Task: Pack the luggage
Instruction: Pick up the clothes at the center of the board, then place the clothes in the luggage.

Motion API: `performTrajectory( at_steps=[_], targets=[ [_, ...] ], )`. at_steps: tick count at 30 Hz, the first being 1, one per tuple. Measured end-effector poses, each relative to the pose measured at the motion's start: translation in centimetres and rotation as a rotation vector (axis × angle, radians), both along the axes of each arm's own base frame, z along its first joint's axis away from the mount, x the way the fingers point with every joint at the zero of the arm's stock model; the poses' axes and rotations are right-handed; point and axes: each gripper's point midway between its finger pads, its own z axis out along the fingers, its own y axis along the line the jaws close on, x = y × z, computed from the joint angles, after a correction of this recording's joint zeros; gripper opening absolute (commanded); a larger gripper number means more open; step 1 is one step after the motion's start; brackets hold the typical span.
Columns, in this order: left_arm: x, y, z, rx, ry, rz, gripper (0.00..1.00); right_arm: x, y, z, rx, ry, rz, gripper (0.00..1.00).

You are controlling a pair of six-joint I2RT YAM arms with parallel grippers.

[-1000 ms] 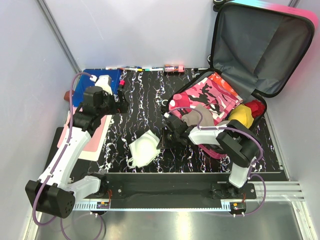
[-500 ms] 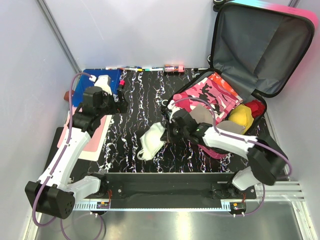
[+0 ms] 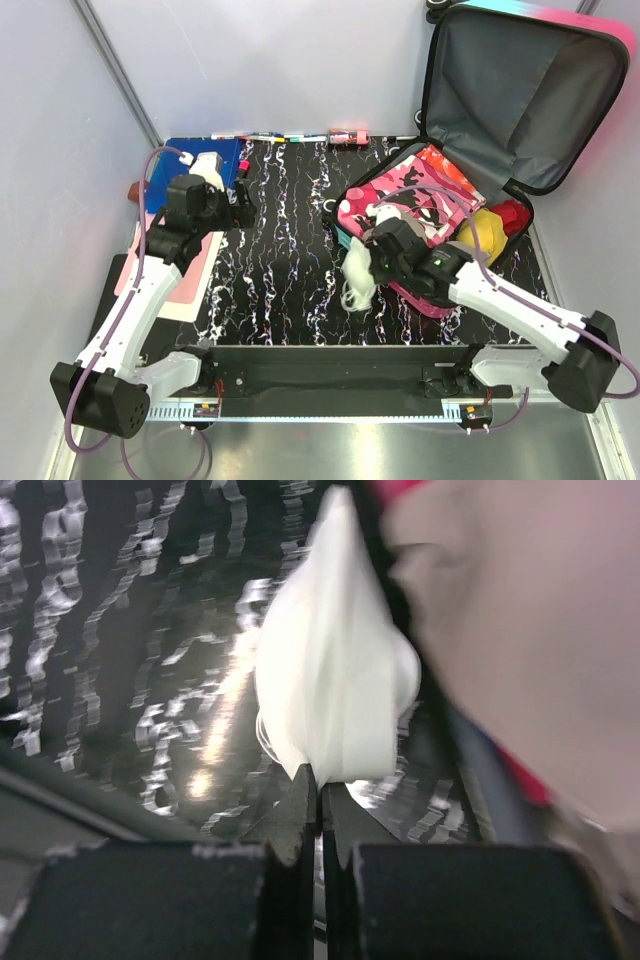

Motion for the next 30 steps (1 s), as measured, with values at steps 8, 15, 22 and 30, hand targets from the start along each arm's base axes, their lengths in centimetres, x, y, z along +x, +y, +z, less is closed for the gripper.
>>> performTrajectory(
  at_steps=[8,15,22,30],
  targets=[
    [0.0,0.0,0.0,0.0,0.0,0.0,0.99,1.7,-9.0,2.9,-0.248,-0.117,-0.231,0.0],
    [0.0,0.0,0.0,-0.001,0.001,0.0,0.99,2.4,-17.1,5.5,-0.331,-0.182,-0.46,0.0],
    [0.0,0.0,0.0,-0.001,0.001,-0.001,0.99,2.6,-19.0,6.8,-0.365,-0.204,-0.507,0.0],
    [0.0,0.0,0.0,-0.001,0.001,-0.001,0.99,3.4,-20.7,6.1,-0.471,-0.18,-0.53,0.0]
  ],
)
